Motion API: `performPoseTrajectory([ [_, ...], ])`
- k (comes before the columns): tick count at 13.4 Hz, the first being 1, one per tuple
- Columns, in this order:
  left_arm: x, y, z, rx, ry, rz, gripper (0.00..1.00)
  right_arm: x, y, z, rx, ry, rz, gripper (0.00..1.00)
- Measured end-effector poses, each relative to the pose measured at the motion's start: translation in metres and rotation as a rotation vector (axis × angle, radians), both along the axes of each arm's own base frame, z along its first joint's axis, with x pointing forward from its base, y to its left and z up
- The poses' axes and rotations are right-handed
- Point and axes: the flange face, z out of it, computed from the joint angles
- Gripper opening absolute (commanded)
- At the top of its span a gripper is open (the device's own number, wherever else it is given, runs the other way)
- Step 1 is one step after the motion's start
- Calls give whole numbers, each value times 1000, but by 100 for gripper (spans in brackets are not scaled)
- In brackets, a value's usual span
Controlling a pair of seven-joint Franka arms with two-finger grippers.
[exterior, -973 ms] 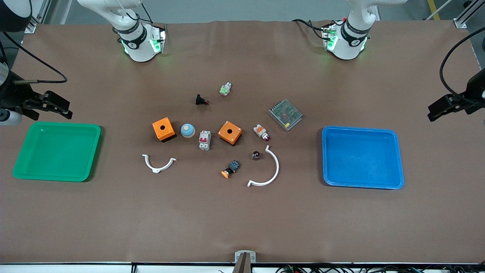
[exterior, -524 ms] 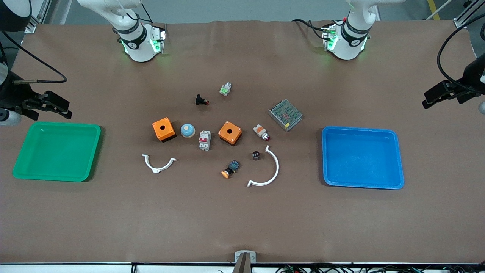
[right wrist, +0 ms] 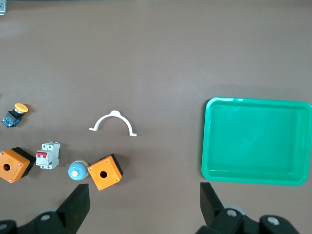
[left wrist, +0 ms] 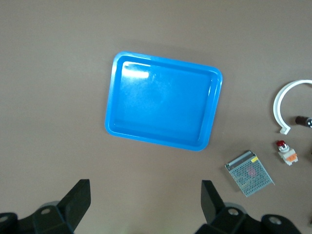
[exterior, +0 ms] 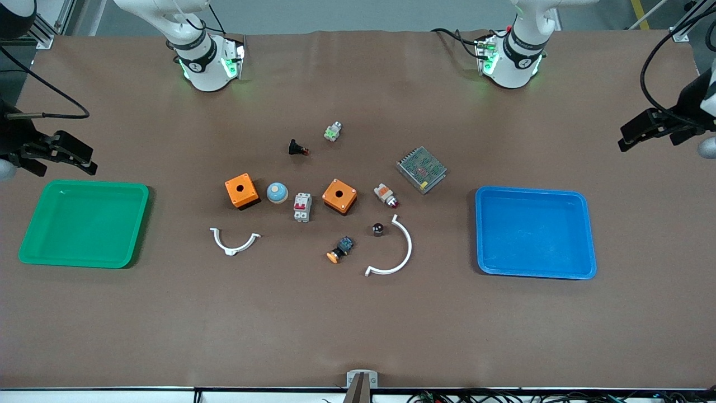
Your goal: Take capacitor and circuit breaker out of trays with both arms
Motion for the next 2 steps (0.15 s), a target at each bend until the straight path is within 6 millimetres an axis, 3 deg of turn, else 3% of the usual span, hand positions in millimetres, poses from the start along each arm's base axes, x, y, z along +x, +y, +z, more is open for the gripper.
performPoseTrajectory([
  [2, -2, -5, 0, 1, 11, -8, 100, 0, 0, 2, 0, -5, 0, 100],
])
